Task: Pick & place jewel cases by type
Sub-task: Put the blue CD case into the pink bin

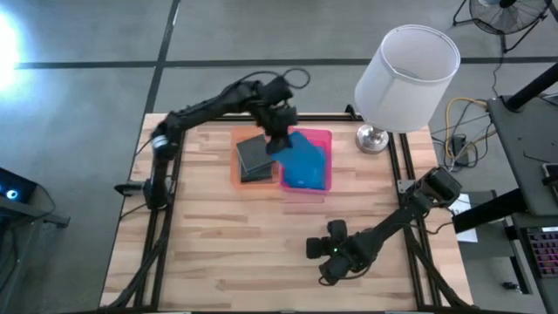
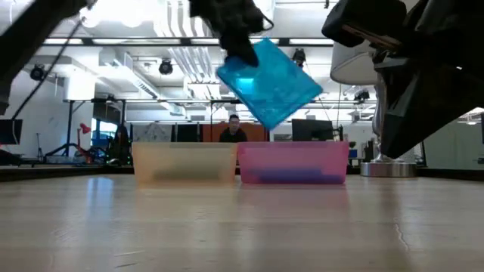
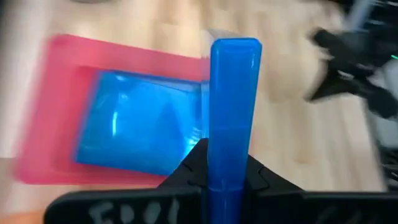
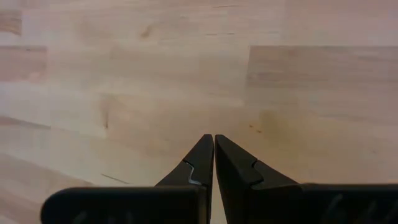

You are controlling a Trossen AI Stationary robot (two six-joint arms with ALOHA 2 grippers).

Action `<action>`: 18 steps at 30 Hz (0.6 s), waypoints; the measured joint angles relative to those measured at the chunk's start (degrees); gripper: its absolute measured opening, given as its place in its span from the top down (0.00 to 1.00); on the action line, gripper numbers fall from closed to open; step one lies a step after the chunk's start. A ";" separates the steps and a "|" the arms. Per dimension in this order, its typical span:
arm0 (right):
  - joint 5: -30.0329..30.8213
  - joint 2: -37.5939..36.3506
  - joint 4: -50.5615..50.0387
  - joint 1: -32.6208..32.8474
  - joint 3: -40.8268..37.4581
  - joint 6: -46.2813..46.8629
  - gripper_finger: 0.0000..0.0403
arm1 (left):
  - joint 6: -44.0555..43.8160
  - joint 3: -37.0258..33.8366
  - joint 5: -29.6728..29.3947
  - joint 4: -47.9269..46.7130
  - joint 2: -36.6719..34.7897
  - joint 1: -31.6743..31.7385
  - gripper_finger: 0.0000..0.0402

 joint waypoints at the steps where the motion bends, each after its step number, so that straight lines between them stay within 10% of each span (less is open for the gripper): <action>1: 0.00 0.01 0.00 -0.10 0.00 0.44 0.97 | 0.43 3.16 -1.08 -0.72 2.29 0.43 0.99; 7: -1.07 0.01 0.07 -0.17 0.42 0.82 0.97 | 6.44 13.30 -3.57 -3.28 11.93 1.97 0.99; 18: -3.27 0.02 1.38 -0.15 0.94 1.23 0.97 | 11.75 8.33 9.15 -8.64 16.03 2.92 0.99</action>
